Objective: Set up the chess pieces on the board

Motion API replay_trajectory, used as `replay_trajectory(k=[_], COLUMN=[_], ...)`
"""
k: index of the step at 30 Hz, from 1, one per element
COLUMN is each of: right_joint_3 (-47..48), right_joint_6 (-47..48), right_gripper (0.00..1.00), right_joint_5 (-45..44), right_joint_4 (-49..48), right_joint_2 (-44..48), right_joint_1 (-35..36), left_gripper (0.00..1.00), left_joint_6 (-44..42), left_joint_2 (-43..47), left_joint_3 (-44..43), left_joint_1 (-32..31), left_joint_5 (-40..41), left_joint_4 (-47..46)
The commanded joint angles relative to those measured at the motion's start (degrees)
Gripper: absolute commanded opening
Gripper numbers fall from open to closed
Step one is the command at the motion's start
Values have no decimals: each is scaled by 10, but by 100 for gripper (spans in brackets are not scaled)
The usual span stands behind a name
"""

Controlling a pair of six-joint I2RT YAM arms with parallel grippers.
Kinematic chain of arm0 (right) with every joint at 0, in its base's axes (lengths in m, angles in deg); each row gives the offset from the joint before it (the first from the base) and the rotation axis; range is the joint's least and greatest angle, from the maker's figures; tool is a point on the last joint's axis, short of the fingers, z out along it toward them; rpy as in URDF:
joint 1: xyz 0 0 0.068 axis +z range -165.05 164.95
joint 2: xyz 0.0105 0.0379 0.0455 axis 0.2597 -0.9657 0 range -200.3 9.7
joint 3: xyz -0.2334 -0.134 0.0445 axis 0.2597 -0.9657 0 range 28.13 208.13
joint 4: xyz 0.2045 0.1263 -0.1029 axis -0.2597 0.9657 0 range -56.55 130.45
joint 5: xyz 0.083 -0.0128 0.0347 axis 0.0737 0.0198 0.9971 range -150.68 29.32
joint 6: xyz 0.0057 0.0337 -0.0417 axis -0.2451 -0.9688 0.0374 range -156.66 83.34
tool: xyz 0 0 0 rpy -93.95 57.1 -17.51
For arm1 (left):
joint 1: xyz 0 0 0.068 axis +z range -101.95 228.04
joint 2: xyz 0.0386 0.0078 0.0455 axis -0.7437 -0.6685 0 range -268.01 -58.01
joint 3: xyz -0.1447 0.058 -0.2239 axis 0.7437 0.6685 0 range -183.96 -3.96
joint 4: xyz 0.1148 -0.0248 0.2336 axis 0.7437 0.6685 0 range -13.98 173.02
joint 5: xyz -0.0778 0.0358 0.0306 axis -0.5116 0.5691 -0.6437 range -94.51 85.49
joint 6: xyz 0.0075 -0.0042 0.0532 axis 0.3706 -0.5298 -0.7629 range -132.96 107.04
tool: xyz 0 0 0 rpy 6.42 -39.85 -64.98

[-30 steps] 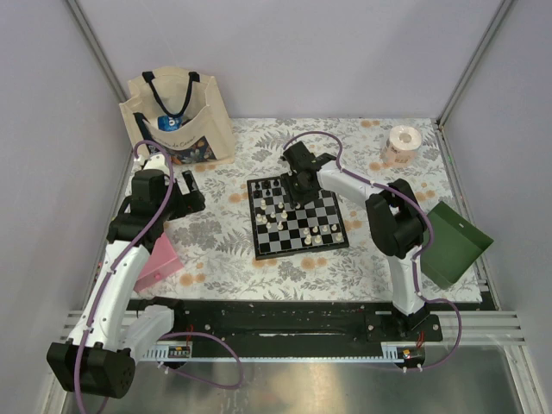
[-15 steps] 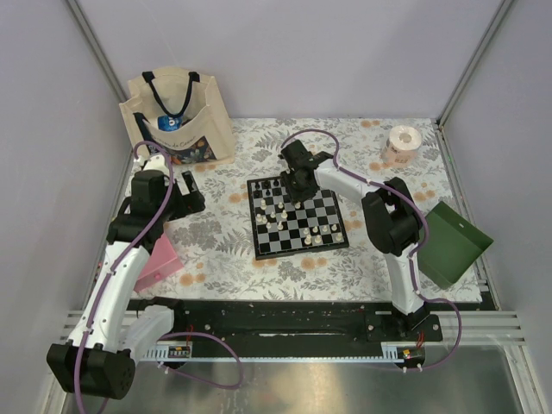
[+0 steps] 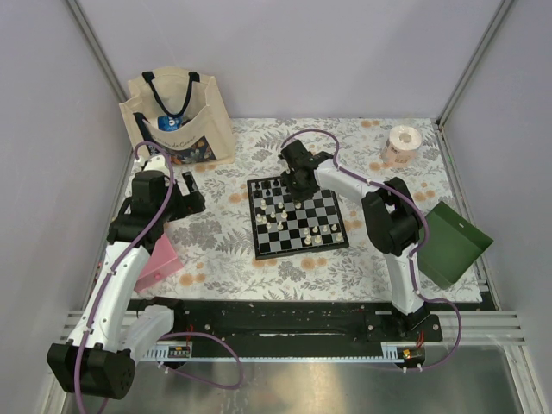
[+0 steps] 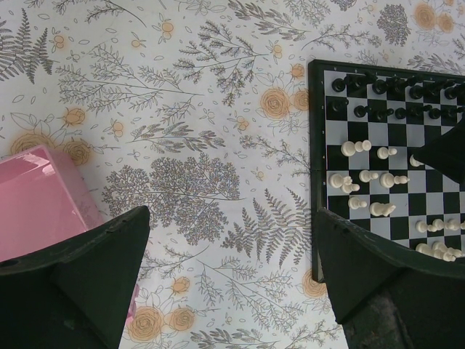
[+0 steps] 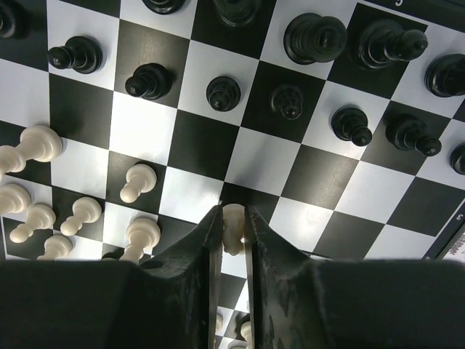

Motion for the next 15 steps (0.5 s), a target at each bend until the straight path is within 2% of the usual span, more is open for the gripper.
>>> replay_trajectory(k=[1, 3, 15], right_joint_3=[0, -4, -49], right_joint_6=[2, 1, -4], right_gripper=[23, 14, 9], right_joint_5=[-5, -5, -8], right_joint_4=[5, 6, 8], right_joint_2=[25, 34, 118], right_joint_1=[2, 2, 1], left_gripper=[99, 99, 99], left_joint_6=[-5, -5, -5], left_joint_2=[10, 7, 4], left_joint_3=[0, -1, -2], left_joint_1=[3, 3, 4], left_joint_5=[2, 2, 0], left_joint_4=[-23, -23, -22])
